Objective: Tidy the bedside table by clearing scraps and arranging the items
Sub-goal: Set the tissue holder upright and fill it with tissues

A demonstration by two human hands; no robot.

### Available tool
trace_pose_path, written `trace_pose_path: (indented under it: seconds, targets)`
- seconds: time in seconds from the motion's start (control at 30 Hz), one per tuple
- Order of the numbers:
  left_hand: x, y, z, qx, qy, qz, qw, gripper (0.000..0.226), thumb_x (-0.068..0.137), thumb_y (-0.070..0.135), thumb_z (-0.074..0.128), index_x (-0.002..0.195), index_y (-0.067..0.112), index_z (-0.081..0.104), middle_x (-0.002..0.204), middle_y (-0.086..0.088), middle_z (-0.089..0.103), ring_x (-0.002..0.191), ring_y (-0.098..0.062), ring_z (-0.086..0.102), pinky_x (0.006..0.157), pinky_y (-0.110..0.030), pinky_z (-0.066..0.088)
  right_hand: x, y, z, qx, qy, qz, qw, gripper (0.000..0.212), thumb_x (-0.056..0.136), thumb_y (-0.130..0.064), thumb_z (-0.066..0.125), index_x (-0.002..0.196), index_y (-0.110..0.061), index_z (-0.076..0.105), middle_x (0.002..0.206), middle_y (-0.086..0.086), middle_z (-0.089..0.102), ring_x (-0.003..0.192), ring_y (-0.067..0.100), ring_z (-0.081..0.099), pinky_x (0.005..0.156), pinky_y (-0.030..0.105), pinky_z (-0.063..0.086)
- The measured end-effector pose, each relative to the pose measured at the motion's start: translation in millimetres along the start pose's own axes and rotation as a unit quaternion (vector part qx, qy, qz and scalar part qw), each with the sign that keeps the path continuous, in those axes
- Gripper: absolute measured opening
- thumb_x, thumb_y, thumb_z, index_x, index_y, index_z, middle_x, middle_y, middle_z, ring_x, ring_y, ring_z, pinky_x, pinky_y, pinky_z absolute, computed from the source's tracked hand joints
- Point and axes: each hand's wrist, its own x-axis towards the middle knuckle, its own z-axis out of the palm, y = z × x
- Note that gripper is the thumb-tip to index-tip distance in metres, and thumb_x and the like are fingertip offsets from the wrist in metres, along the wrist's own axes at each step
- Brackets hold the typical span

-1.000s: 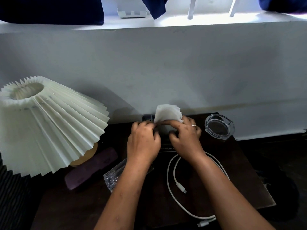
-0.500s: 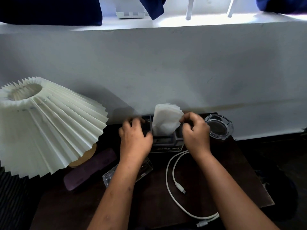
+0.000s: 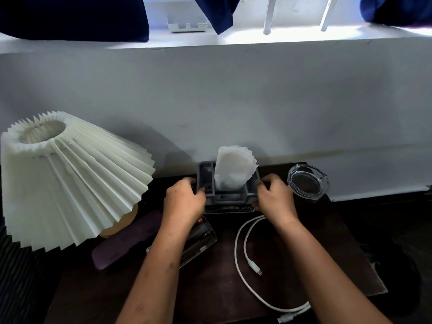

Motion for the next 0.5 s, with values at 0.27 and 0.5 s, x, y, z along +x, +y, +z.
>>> trace_pose_path:
  seconds: [0.27,0.5]
  targets:
    - [0.8,-2.2,3.8,-0.058,0.01,0.02,0.998,0.033,0.085,0.021,0.058,0.117,0.019,0.057,0.117,-0.009,0.064,0.11,-0.028,0.056,0.079,-0.025,0.036,-4.4,-2.8,9.4,0.039,-0.016,-0.067,0.997,0.025,0.091,-0.019,0.053,0.113,-0.016,0.063,0.101,0.012,0.07,0.098,0.031,0.064,0.088,0.04,0.051]
    - [-0.7,-2.2,7.6,-0.062,-0.023,0.048,0.997,0.039,0.081,0.015,0.061,0.12,0.019,0.053,0.116,-0.007,0.063,0.112,-0.023,0.056,0.088,-0.027,0.041,-3.7,1.7,8.6,0.026,-0.06,-0.109,0.992,0.041,0.091,-0.008,0.048,0.129,-0.023,0.052,0.118,0.003,0.066,0.11,0.02,0.06,0.092,0.026,0.043]
